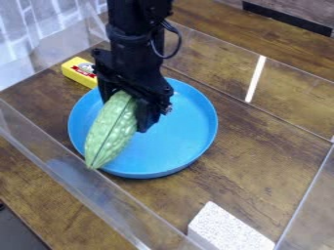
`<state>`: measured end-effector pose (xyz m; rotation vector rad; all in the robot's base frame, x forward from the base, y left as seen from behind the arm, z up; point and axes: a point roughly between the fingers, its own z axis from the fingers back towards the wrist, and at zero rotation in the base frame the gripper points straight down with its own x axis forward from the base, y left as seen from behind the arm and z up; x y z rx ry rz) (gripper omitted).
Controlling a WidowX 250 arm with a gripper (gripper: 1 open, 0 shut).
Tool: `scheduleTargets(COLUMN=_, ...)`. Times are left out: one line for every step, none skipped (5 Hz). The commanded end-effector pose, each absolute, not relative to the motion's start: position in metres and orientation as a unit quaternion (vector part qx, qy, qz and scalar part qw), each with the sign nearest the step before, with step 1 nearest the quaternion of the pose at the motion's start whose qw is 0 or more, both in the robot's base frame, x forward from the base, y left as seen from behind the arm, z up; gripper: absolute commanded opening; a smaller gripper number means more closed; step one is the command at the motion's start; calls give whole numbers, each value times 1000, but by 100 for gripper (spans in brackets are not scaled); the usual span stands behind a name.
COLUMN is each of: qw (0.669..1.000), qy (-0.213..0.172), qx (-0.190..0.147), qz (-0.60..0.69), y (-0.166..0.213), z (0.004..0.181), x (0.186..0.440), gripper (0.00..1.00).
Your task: Put the green object in the blue tray
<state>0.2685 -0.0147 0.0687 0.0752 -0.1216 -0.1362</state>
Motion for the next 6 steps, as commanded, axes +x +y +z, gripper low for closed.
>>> scheduleTargets(qw=992, qy=-78, qx=32, qz=-93, y=-33, z=73, x=274, gripper=0)
scheduleTargets(qw=991, qy=-87, qx=35, qz=-96, y=-29, z=75, x=284, gripper=0)
scheduleTargets(qw=990, qy=-92, qx=32, qz=-98, y=-26, z=82, x=289, gripper=100)
scheduleTargets(qw=992, qy=-104, qx=35, qz=-56, y=-19, z=98, x=293, gripper=100)
scheduleTargets(qw=992, qy=-107, qx=31, qz=-61, y=-9, z=95, x=304, gripper=100)
scheduleTargets(qw=991, qy=-112, qx=20, qz=-72, y=-6, z=103, x=309, gripper=100)
